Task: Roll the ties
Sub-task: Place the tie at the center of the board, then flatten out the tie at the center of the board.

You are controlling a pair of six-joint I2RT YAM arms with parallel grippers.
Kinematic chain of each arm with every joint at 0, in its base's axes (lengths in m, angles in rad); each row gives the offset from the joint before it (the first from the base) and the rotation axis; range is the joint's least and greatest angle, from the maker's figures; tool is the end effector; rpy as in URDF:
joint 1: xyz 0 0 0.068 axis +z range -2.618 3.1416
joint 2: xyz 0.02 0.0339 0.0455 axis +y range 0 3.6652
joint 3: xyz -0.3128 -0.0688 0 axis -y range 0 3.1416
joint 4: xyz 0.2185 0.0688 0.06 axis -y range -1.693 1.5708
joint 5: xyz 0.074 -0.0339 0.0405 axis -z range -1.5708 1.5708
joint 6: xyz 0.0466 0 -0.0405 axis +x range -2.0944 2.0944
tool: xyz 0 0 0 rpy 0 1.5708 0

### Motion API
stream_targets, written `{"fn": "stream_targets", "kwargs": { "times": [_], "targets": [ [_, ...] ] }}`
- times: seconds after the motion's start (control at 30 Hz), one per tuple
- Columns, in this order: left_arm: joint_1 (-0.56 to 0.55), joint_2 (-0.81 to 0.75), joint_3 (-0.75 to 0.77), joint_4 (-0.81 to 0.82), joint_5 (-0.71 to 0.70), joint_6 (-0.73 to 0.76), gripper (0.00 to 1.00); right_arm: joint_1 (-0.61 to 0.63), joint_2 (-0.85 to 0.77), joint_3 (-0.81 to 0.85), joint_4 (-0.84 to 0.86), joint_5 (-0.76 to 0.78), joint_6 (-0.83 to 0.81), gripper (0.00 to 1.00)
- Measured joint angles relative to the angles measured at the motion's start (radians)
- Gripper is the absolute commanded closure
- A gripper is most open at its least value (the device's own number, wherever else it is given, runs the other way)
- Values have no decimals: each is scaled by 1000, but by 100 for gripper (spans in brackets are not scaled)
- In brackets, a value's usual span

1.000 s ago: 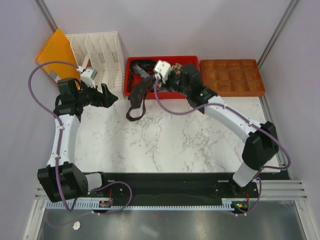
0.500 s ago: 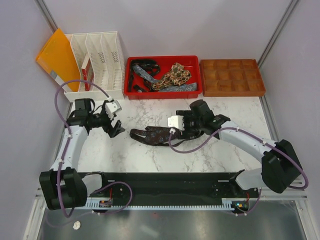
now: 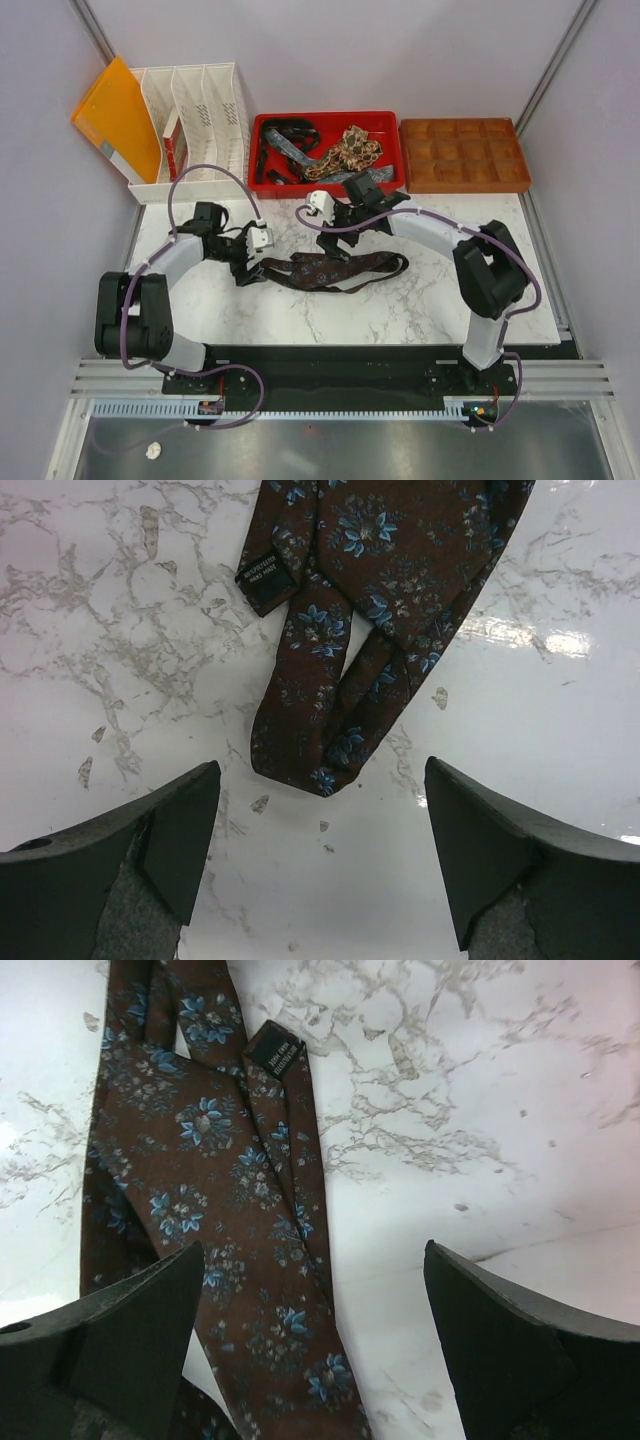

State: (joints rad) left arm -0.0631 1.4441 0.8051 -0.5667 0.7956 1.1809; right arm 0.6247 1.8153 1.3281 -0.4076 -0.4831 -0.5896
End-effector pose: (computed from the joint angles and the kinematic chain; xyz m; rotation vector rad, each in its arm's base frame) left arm 0.2272 -0.0477 0.2421 1.5208 1.8077 -0.6085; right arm 0.3029 0.2451 0.2778 -1.5464 1.8603 0.6085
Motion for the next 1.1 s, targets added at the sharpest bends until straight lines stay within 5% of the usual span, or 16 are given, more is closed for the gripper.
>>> {"fn": "stream_targets", "kwargs": {
  "times": [0.63, 1.1],
  "targets": [
    [-78, 106, 2, 156, -86, 100, 24, 23, 227, 122, -31, 5, 67, 17],
    [-95, 135, 2, 181, -150, 105, 58, 39, 251, 108, -28, 9, 18, 89]
  ]
}}
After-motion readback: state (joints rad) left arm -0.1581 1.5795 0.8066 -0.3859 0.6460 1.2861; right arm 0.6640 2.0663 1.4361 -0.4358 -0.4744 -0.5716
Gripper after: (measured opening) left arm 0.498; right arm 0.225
